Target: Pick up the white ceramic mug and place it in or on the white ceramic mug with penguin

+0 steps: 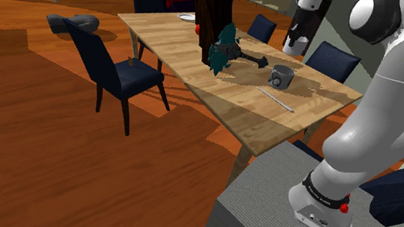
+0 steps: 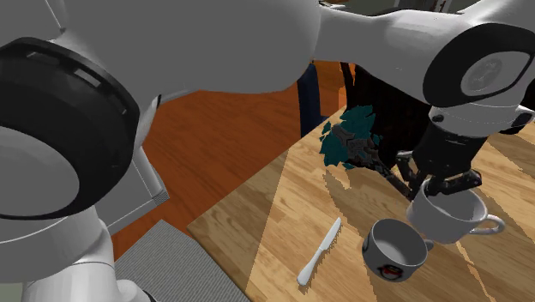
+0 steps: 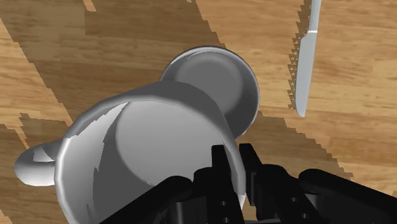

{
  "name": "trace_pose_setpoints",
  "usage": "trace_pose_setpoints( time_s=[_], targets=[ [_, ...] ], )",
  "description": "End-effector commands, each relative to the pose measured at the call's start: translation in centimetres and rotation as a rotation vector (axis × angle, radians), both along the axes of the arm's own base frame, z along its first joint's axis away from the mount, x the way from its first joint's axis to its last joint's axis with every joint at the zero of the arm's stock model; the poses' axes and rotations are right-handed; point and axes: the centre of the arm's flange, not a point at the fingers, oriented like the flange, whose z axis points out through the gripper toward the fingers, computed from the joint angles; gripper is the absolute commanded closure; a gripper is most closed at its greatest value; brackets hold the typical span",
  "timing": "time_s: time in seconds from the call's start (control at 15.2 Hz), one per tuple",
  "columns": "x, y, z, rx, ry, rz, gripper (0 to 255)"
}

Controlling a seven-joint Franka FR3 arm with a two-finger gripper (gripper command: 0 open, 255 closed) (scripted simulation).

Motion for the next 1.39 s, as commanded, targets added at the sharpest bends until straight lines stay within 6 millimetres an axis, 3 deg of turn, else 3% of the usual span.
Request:
trace_pose_setpoints(
  time_s=[0.0, 0.92, 1.32],
  targets=[
    [0.0, -0.3, -0.8, 0.000, 0.000, 0.002, 255],
    [0.0, -0.3, -8.2, 0.000, 0.000, 0.002, 255],
    [0.0, -0.3, -8.5, 0.000, 0.000, 0.002, 255]
  ],
)
